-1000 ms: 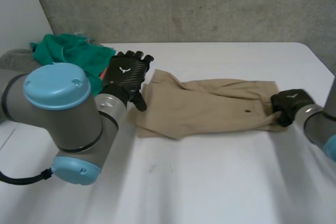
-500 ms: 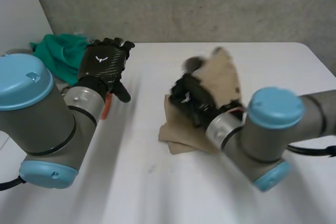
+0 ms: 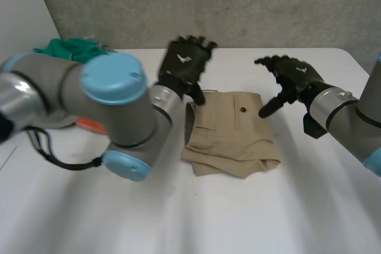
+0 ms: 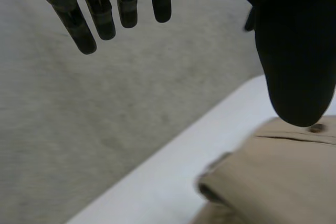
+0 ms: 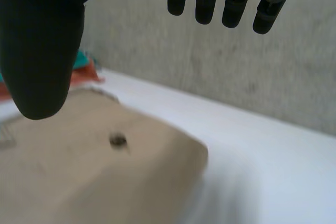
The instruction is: Fold the laundry.
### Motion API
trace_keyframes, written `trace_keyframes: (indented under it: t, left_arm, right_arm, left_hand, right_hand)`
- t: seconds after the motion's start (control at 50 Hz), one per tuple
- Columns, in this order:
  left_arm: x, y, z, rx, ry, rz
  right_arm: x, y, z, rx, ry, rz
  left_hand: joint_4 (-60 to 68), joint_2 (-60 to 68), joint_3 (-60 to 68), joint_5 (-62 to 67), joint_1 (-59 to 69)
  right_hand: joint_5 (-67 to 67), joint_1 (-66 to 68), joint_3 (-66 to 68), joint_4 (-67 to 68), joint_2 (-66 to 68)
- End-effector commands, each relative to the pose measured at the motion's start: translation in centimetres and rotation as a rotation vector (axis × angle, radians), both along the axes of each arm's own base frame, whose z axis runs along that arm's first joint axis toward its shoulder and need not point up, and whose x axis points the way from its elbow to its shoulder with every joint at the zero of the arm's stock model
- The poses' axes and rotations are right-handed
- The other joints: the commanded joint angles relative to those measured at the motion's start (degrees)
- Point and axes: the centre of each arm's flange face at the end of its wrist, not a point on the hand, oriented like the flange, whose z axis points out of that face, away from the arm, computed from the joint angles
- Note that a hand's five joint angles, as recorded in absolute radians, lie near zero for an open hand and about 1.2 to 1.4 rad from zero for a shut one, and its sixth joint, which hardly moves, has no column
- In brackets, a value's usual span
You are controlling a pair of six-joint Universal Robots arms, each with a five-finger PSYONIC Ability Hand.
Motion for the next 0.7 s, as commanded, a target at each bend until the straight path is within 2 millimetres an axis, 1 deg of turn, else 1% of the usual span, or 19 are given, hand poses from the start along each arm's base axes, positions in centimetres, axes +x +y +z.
trace_keyframes:
  t: [0.02, 0.06, 0.08, 0.14, 0.16, 0.2, 0.24, 0.36, 0.4, 0.44, 0.5, 0.52, 0.54, 0.58, 0.6, 0.62, 0.66, 0.68, 0.7]
  left_arm:
    - [-3.2, 0.7, -5.8, 0.136, -0.128, -0.068]
    - [-3.2, 0.5, -6.8, 0.173, -0.163, -0.057]
    - [-3.0, 0.4, -7.7, 0.207, -0.201, -0.033]
    - [-2.6, 0.1, -8.4, 0.235, -0.245, 0.018]
    - [-2.1, -0.1, -8.7, 0.246, -0.269, 0.068]
    - [-1.6, -0.4, -8.7, 0.246, -0.285, 0.118]
    - [-1.1, -0.5, -8.6, 0.240, -0.317, 0.163]
    - [-0.3, 0.6, -9.3, 0.267, -0.437, 0.152]
    - [-0.3, 1.0, -9.6, 0.277, -0.465, 0.142]
    - [-0.4, 1.4, -9.6, 0.283, -0.474, 0.134]
    - [-1.1, 2.8, -8.7, 0.273, -0.467, 0.101]
    - [-1.3, 3.1, -8.2, 0.265, -0.458, 0.095]
    - [-1.5, 3.4, -7.0, 0.247, -0.436, 0.088]
    - [-1.4, 3.5, -5.7, 0.231, -0.415, 0.091]
    - [-1.3, 3.5, -4.9, 0.222, -0.403, 0.094]
    - [-1.1, 3.6, -3.6, 0.204, -0.378, 0.096]
    - [-0.8, 3.5, -2.0, 0.178, -0.343, 0.104]
    - [-0.7, 3.5, -1.3, 0.166, -0.327, 0.107]
    - [-0.4, 3.5, 0.0, 0.142, -0.295, 0.110]
  right_arm:
    - [0.4, -1.4, -3.0, 0.026, 0.167, 0.051]
    - [0.6, -1.8, -4.1, 0.032, 0.198, 0.070]
    - [0.6, -1.9, -4.3, 0.032, 0.206, 0.078]
    - [0.9, -2.1, -5.5, 0.033, 0.248, 0.112]
    - [1.0, -2.0, -5.8, 0.034, 0.261, 0.127]
    - [1.1, -2.1, -6.3, 0.032, 0.279, 0.148]
    - [1.3, -2.2, -7.3, 0.031, 0.313, 0.174]
    - [1.8, -2.4, -9.4, 0.038, 0.364, 0.201]
    - [1.9, -2.5, -9.5, 0.046, 0.369, 0.204]
    - [1.9, -2.4, -9.0, 0.049, 0.370, 0.208]
    - [2.0, -2.2, -7.4, 0.028, 0.361, 0.205]
    - [1.9, -2.0, -5.8, 0.002, 0.348, 0.196]
    - [1.8, -1.9, -5.1, -0.012, 0.345, 0.190]
    - [1.4, -1.8, -3.8, -0.030, 0.336, 0.169]
    - [1.0, -1.3, -2.8, -0.031, 0.320, 0.145]
    - [0.8, -1.1, -2.5, -0.023, 0.310, 0.128]
    - [0.4, -0.6, -2.4, 0.010, 0.284, 0.087]
    - [-0.3, -0.4, -2.4, 0.044, 0.257, 0.026]
    - [-0.7, -0.5, -2.5, 0.062, 0.240, -0.005]
  left_hand:
    - [-1.5, -1.4, -1.7, -2.5, -0.8]
    - [-1.0, -0.8, -1.2, -2.0, -0.3]
    - [-0.5, -0.3, -0.7, -1.5, 0.3]
    - [0.0, 0.2, -0.2, -1.0, 0.8]
    - [1.0, 1.2, 0.8, 0.0, 1.8]
    - [1.0, 1.2, 0.8, 0.0, 1.8]
    - [1.2, 1.3, 1.0, 0.2, 1.9]
    - [1.2, 1.3, 1.0, 0.2, 1.9]
    - [1.2, 1.3, 1.0, 0.2, 1.9]
    - [1.0, 1.2, 0.8, 0.0, 1.8]
    - [0.2, 0.3, 0.0, -0.8, 0.9]
    - [-0.1, 0.0, -0.4, -1.2, 0.6]
    - [-0.3, -0.2, -0.5, -1.3, 0.4]
    - [-0.3, -0.2, -0.5, -1.3, 0.4]
    - [-0.3, -0.2, -0.5, -1.3, 0.4]
    - [-0.6, -0.5, -0.9, -1.7, 0.1]
    - [-1.0, -0.8, -1.2, -2.0, -0.2]
    - [-1.0, -0.8, -1.2, -2.0, -0.2]
    - [-1.2, -1.0, -1.4, -2.2, -0.4]
  right_hand:
    - [-2.5, -3.4, -1.8, -2.0, -2.3]
    - [-2.5, -3.4, -1.8, -2.0, -2.3]
    - [-2.5, -3.4, -1.8, -2.0, -2.3]
    - [-2.5, -3.4, -1.8, -2.0, -2.3]
    - [-2.5, -3.4, -1.8, -2.0, -2.3]
    - [-2.5, -3.4, -1.8, -2.0, -2.3]
    - [-2.5, -3.4, -1.8, -2.0, -2.3]
    - [-2.5, -3.4, -1.8, -2.0, -2.3]
    - [-2.5, -3.4, -1.8, -2.0, -2.3]
    - [-2.5, -3.4, -1.8, -2.0, -2.3]
    - [-2.5, -3.4, -1.8, -2.0, -2.3]
    - [-2.5, -3.4, -1.8, -2.0, -2.3]
    - [-2.5, -3.4, -1.8, -2.0, -2.3]
    - [-2.5, -3.4, -1.8, -2.0, -2.3]
    - [-2.5, -3.4, -1.8, -2.0, -2.3]
    - [-2.5, -3.4, -1.8, -2.0, -2.3]
    - [-2.5, -3.4, -1.8, -2.0, -2.3]
    - [-2.5, -3.4, -1.8, -2.0, -2.3]
    - [-2.5, -3.4, -1.8, -2.0, -2.3]
